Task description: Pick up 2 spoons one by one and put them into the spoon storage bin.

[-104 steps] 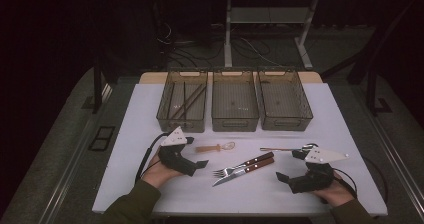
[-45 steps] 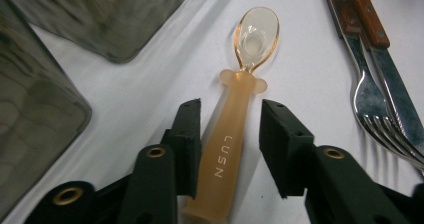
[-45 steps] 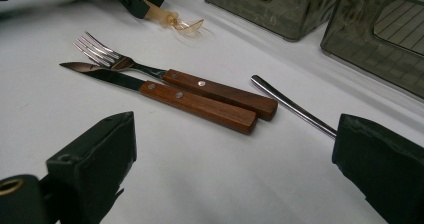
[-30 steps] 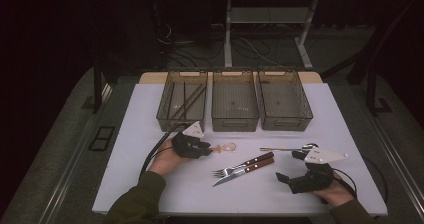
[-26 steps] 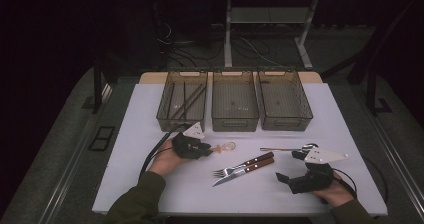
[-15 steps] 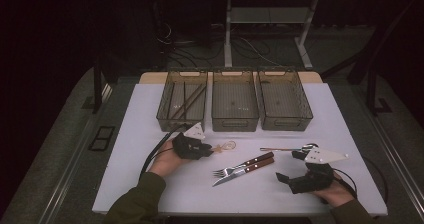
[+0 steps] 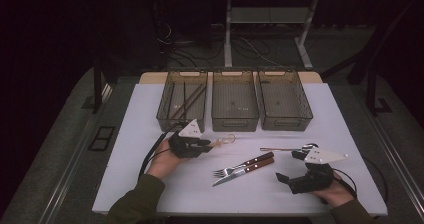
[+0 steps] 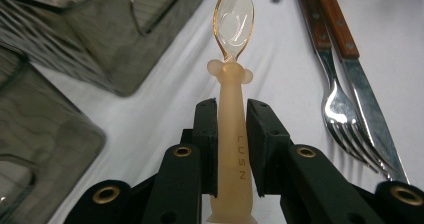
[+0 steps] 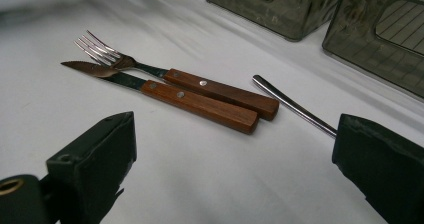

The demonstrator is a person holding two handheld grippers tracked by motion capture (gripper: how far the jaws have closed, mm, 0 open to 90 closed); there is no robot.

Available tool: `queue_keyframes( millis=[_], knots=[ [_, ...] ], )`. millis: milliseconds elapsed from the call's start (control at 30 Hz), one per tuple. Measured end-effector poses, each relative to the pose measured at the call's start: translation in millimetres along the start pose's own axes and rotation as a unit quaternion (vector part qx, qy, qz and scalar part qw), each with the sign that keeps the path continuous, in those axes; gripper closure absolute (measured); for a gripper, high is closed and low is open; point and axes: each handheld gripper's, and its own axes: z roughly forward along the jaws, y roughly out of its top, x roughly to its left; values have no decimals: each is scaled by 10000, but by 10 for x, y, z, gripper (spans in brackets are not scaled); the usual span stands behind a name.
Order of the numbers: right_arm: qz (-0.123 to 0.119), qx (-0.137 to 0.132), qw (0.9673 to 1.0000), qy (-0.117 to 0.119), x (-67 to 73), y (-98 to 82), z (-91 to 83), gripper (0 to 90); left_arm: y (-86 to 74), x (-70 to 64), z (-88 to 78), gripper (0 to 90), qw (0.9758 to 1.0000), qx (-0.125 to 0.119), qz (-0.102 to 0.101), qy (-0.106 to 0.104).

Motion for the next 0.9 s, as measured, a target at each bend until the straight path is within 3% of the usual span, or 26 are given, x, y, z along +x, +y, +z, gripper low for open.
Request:
queue_keyframes(
  millis=[200,400,900],
  knots=[
    [-6,-10,10000,-1,-2,1,1,41,25,-4,-66,751,9999,-86,-121,29],
    [-15,-4,10000,5,1,1,1,41,85,-25,-145,751,9990,-374,-260,-2],
    [-13,4,10000,9,-1,1,9,41,278,-5,-167,751,9969,-544,-558,64]
  ],
)
